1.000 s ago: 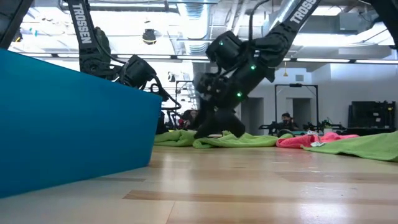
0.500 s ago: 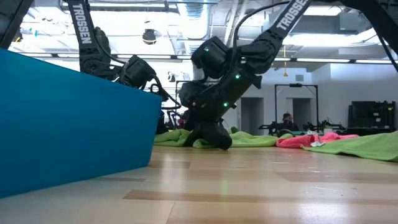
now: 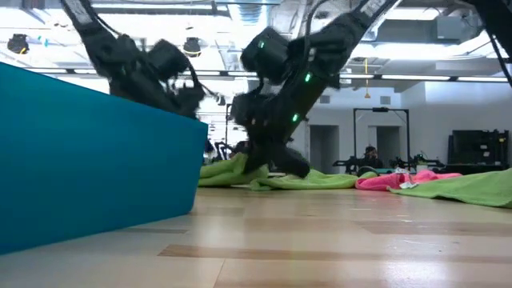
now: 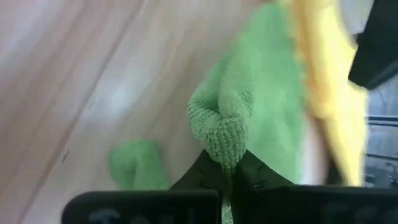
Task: Fold microfiber towels
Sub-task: Put the top left green microfiber in the blue bin
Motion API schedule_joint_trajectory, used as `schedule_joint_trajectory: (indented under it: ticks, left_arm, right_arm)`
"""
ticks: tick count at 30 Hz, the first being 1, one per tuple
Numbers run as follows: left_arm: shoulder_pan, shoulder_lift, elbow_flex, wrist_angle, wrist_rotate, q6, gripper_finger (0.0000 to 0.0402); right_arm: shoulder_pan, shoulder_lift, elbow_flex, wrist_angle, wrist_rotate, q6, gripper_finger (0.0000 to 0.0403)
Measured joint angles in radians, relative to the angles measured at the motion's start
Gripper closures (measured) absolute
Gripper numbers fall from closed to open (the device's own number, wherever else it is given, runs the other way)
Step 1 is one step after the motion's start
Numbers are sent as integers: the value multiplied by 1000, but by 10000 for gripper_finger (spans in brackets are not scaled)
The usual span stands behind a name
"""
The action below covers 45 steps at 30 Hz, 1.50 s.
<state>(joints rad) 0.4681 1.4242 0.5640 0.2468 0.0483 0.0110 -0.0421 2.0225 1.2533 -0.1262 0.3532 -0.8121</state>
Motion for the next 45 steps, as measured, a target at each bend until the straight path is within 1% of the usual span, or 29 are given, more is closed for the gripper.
schedule_joint_trajectory:
  ticks: [5, 7, 10, 14, 18, 23, 25, 30, 33, 38, 39, 42, 45]
  left_arm:
    - [-30, -267, 2, -197, -10, -69, 299]
    - [-47, -374, 1, -290, -12, -110, 299]
    - [-83, -501, 2, -398, -13, -170, 299]
    - [-144, -641, 2, -505, -47, -244, 299]
    - [-193, -750, 2, -582, -66, -299, 299]
    - [-229, -854, 2, -663, -106, -345, 299]
    - [-238, -888, 2, -706, -129, -360, 299]
    - [-242, -967, 2, -821, -178, -378, 299]
    - [-242, -1003, 2, -877, -204, -401, 299]
    - [-242, -1034, 2, -926, -206, -418, 299]
    - [-242, -1035, 3, -931, -207, -419, 299]
    - [-242, -1035, 3, -940, -204, -419, 299]
    - [-242, -1033, 3, -941, -218, -418, 299]
  right_arm:
    - [29, -97, 11, 18, 24, 25, 385]
    - [40, -122, 30, 9, 26, 39, 382]
    - [55, -133, 84, 15, 21, 53, 382]
    - [79, -90, 183, 11, 15, 52, 384]
    - [103, 10, 332, 13, 16, 32, 384]
    - [144, 143, 569, 13, 95, 0, 381]
    - [165, 186, 650, 1, 103, -15, 382]
    - [224, 275, 791, -1, 117, 2, 378]
    - [261, 321, 810, -14, 120, 46, 377]
    - [327, 425, 809, -17, 131, 82, 381]
    - [340, 442, 809, -10, 147, 95, 379]
    - [371, 459, 807, 0, 171, 146, 371]
    - [391, 439, 809, 5, 172, 147, 369]
